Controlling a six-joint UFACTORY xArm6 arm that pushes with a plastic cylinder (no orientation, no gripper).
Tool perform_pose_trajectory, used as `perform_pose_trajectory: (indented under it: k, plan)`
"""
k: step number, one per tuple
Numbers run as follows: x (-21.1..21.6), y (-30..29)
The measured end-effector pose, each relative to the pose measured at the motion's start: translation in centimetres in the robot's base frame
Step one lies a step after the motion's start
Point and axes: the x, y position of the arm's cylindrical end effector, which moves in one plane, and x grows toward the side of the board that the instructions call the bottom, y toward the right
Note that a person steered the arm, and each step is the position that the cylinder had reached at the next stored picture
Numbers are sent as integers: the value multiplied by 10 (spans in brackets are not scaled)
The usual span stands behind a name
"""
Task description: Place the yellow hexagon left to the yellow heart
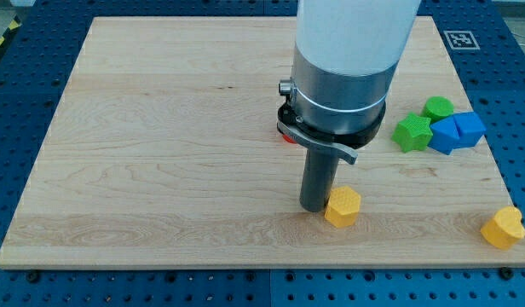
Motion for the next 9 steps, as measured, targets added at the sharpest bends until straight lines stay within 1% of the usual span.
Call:
perform_pose_trajectory:
  k: [1, 3, 6, 9]
  plan:
    - [0, 11]
    - [6, 12]
    - [21, 47]
    - [25, 103]
